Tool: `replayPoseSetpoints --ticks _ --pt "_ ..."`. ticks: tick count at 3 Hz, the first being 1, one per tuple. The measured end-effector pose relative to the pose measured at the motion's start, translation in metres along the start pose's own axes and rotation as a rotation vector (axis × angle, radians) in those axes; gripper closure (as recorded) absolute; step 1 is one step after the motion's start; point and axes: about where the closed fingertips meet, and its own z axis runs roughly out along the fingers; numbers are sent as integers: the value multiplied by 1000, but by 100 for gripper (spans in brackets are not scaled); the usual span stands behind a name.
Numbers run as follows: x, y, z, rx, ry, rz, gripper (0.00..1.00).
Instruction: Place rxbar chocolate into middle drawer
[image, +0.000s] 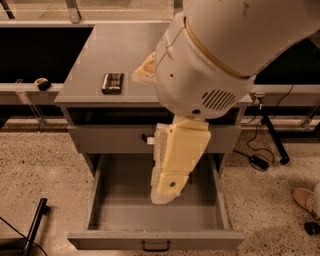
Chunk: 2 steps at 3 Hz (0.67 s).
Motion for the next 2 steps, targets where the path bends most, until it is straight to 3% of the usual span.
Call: replayPoseSetpoints --ticks 2 --pt "-1 0 0 0 0 -1 0"
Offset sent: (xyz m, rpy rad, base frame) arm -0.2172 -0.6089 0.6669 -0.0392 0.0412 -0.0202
